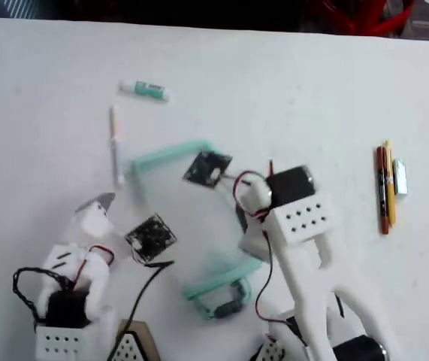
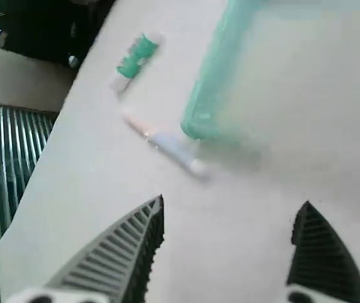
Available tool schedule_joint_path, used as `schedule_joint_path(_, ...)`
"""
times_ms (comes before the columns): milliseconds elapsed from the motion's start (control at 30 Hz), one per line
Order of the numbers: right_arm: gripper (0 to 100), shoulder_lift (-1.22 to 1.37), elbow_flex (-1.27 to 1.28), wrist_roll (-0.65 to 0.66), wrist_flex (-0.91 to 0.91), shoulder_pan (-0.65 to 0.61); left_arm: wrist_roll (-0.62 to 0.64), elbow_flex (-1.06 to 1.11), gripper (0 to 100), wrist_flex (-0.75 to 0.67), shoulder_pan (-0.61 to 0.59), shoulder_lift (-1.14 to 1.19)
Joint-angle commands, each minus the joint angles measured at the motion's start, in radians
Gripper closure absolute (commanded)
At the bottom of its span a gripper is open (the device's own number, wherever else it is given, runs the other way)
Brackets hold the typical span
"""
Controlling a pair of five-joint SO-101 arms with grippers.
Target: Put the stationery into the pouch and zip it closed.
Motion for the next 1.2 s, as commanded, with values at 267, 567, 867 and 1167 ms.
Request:
schedule_joint_path(267,76.2,-0.217,0.218,0.644,0.008,-0.13,0.048,-0.025,66,-0.135,-0.295,-0.01)
schedule_joint_path(567,76.2,-0.243,0.361,0.677,0.001,-0.392,0.292,-0.023,66,-0.238,-0.651,-0.01)
schedule_joint_path(867,87.9,-0.236,0.502,0.649,-0.131,-0.558,0.344,-0.017,66,-0.256,-0.75,-0.01)
schedule_joint_path(1167,79.4,-0.236,0.532,0.583,-0.189,-0.556,0.35,-0.017,66,-0.255,-0.748,-0.01)
